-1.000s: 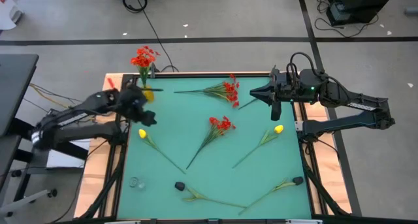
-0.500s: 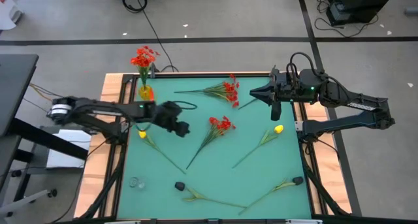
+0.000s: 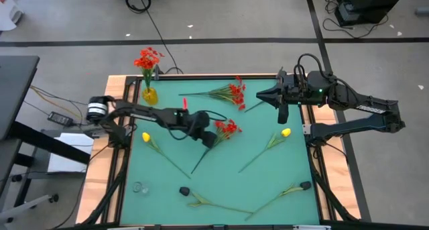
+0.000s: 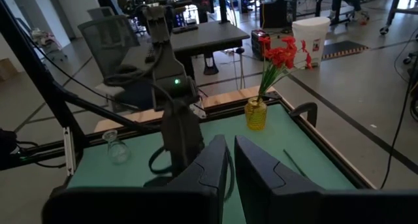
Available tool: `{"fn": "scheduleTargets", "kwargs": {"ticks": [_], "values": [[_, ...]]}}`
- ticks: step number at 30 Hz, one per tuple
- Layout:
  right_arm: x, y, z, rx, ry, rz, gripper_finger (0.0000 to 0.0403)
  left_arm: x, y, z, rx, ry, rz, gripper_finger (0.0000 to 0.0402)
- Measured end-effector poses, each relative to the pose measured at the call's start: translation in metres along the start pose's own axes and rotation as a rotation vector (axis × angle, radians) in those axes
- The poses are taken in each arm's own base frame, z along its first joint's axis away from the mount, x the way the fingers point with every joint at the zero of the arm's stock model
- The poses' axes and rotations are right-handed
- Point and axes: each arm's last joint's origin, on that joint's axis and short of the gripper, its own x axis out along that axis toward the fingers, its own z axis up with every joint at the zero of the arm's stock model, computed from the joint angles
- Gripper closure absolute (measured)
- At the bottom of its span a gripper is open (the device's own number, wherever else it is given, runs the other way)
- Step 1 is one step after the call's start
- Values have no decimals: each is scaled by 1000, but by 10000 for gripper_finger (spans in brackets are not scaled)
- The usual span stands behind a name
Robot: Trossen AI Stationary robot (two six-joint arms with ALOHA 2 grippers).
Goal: Sort flowers into vase by color
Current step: Put the orange flowers into the yellow vase
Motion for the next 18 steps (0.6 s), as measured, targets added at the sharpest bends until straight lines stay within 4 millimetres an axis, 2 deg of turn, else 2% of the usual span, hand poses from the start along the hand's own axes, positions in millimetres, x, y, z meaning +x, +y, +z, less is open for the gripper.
{"fn": "scheduleTargets", "kwargs": {"ticks": [4, 8, 13, 18], "values": [[0, 0, 0, 0, 0, 0, 361, 6, -16, 7, 73, 11, 2, 173], [0, 0, 0, 0, -4, 1, 361, -4, -26, 14, 99, 5, 1, 173], [0, 0, 1, 0, -7, 1, 361, -19, -26, 19, 91, -15, -5, 173], [0, 0, 1, 0, -7, 1, 361, -22, -23, 21, 82, -14, 6, 173]]}}
